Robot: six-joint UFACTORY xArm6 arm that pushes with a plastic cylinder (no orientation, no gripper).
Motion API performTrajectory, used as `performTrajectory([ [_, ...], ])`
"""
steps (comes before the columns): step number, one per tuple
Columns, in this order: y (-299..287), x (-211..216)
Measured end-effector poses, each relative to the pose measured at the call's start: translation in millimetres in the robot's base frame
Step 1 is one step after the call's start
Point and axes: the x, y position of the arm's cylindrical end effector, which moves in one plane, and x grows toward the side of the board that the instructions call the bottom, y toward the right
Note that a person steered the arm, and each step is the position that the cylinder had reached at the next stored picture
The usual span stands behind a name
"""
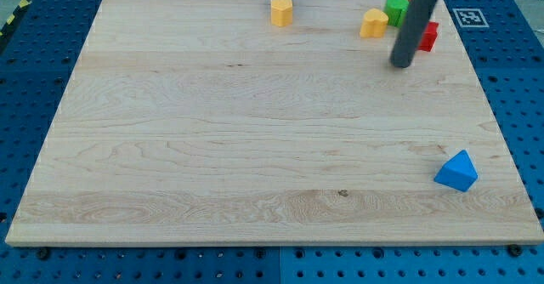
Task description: Push blue triangle between yellow heart and red star
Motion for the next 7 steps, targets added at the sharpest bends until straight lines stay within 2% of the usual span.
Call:
performTrajectory([
  [1,-47,46],
  [3,-41,187],
  [4,16,212],
  [5,66,200],
  [7,67,176],
])
